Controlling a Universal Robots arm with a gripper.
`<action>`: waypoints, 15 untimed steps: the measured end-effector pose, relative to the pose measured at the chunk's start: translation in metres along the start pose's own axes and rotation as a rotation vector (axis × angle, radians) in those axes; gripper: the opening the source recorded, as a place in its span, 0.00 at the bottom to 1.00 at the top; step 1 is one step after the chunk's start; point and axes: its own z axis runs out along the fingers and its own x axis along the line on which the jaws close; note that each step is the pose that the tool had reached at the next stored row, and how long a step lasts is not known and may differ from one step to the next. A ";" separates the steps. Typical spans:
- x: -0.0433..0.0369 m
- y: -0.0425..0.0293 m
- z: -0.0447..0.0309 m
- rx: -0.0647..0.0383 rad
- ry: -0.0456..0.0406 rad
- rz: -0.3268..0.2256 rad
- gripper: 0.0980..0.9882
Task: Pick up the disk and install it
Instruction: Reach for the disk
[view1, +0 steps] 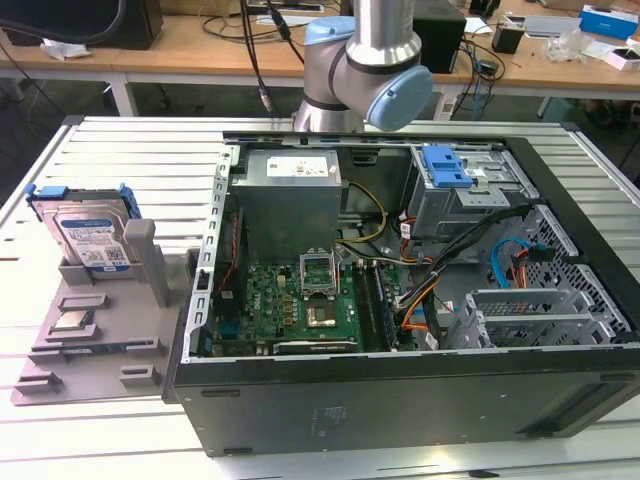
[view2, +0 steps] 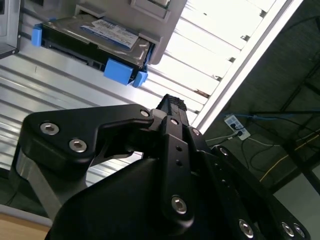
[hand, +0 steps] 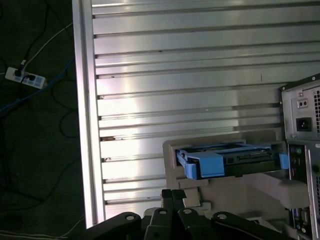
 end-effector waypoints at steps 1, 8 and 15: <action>-0.0015 0.0001 0.0000 0.000 0.0001 0.000 0.01; -0.0155 0.0012 0.0003 0.000 0.0008 0.000 0.01; -0.0306 0.0023 0.0007 0.000 0.0020 0.000 0.01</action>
